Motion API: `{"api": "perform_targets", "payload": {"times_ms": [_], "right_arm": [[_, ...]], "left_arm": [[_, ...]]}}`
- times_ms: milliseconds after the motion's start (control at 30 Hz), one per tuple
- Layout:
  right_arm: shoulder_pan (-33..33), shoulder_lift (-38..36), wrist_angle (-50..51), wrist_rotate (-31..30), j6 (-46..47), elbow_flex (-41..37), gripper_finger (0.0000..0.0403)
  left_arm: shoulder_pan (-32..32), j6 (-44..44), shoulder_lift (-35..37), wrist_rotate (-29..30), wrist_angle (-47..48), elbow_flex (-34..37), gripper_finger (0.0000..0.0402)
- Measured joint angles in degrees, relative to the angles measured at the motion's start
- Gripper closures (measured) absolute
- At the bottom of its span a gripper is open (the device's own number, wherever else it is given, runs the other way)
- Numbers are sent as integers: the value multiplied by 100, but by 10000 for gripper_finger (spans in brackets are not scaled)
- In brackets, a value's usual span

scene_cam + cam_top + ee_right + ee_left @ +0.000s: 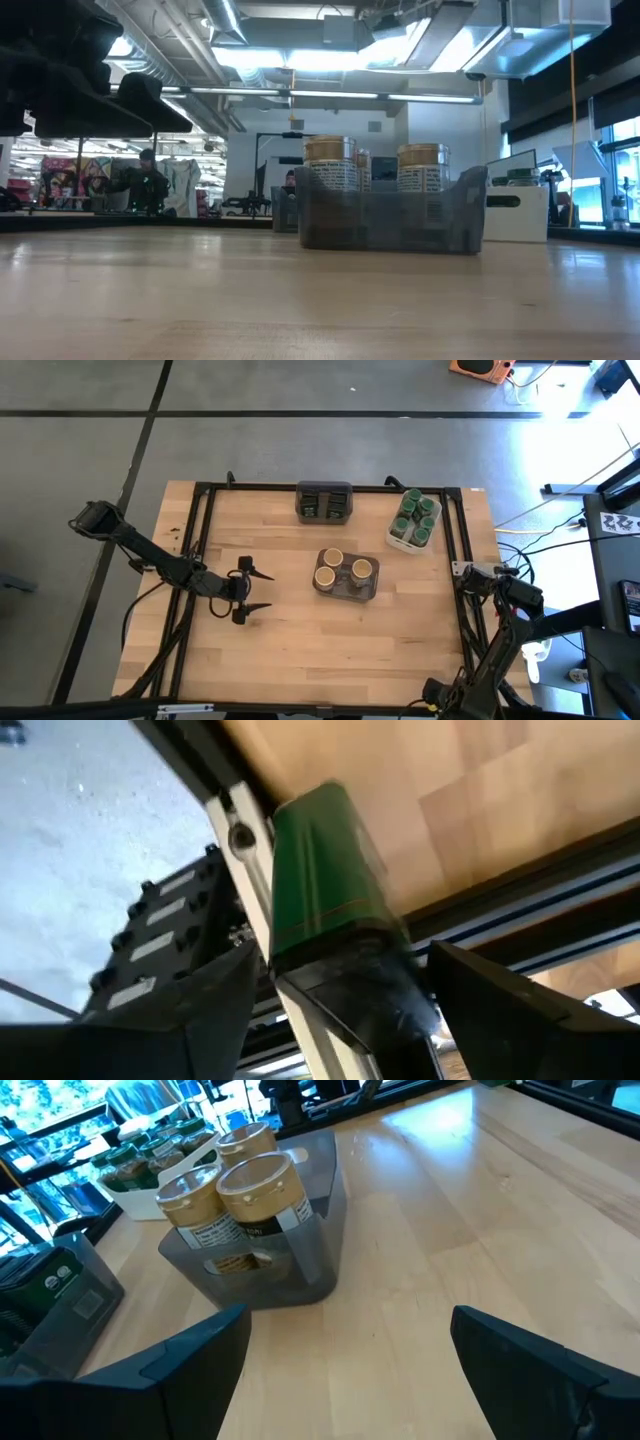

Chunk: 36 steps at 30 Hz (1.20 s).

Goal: Sort spices by type
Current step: Put the black seasoning can into the top black bin

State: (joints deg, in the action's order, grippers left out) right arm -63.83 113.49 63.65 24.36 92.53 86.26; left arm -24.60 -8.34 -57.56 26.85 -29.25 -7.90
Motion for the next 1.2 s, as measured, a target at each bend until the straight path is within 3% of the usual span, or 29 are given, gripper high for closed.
{"api": "perform_targets", "payload": {"times_ms": [133, 367, 767, 1200], "right_arm": [[5, 16, 172, 31, -45, 1, 151], [41, 9, 311, -37, -157, 0, 271], [749, -272, 552, -912, -504, 3, 271], [2168, -881, 988, -3184, -1791, 2, 271]], "left_arm": [[2, -4, 0, 0, -3, 0, 59], [0, -17, 0, 0, -5, 0, 59], [0, -20, 0, 0, -5, 0, 59], [0, -20, 0, 2, -5, 0, 59]]}}
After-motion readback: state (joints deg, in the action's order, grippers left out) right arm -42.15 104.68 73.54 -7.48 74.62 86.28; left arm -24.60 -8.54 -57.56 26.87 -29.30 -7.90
